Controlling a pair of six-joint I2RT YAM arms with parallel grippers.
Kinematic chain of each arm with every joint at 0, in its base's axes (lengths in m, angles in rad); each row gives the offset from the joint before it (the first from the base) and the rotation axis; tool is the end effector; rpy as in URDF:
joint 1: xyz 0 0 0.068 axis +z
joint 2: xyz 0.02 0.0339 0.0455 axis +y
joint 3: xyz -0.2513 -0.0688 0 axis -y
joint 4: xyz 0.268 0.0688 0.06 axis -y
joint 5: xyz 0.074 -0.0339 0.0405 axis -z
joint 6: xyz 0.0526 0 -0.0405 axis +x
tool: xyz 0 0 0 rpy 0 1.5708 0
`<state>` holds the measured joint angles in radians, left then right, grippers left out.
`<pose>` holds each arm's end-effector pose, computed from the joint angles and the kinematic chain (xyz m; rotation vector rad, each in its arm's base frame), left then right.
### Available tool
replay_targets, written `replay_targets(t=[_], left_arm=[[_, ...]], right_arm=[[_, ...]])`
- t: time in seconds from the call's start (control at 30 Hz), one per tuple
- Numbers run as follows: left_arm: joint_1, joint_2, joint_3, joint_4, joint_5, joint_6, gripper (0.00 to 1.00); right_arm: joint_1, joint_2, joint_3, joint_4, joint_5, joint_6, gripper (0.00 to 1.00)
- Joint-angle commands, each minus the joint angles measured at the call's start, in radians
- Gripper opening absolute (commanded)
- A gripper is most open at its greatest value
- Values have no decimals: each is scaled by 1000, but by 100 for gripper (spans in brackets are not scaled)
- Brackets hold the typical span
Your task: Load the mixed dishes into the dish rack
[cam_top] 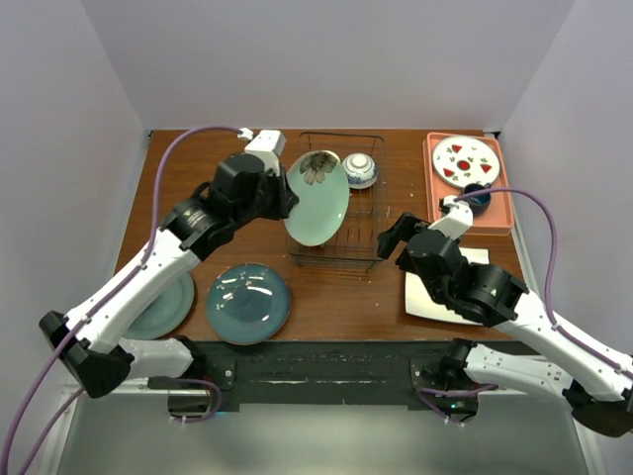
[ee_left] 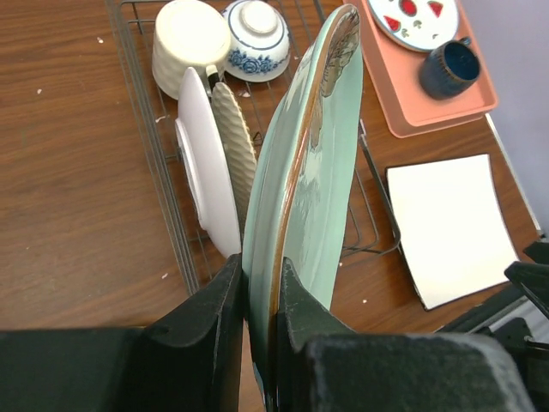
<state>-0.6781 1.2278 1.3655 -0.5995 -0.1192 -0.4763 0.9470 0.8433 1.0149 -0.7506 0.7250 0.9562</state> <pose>0.2420 -0.1869 0.3901 0.1331 2.0786 -0.5993 0.1461 0.1433 0.3440 0.4150 1.9765 0.4361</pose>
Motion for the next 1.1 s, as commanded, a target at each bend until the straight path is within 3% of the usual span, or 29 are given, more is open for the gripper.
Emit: replay_targets(t=[0.0,0.53,0.73,1.07], left_arm=[[-67,47,158,98,-207,18,0],[-230,369,412,-5,-611,54,0],[-247,437,411,-28,-746,32,0],[-274,509,380,-49,-853,-18,0]], right_arm=[[1,-9,-4,-15,76,52,87],[-1,-36,-42,-59,94,99,88],[-2,-35,-55,-59,94,107,88],[-2,-33,-72,-52,91,116,88]])
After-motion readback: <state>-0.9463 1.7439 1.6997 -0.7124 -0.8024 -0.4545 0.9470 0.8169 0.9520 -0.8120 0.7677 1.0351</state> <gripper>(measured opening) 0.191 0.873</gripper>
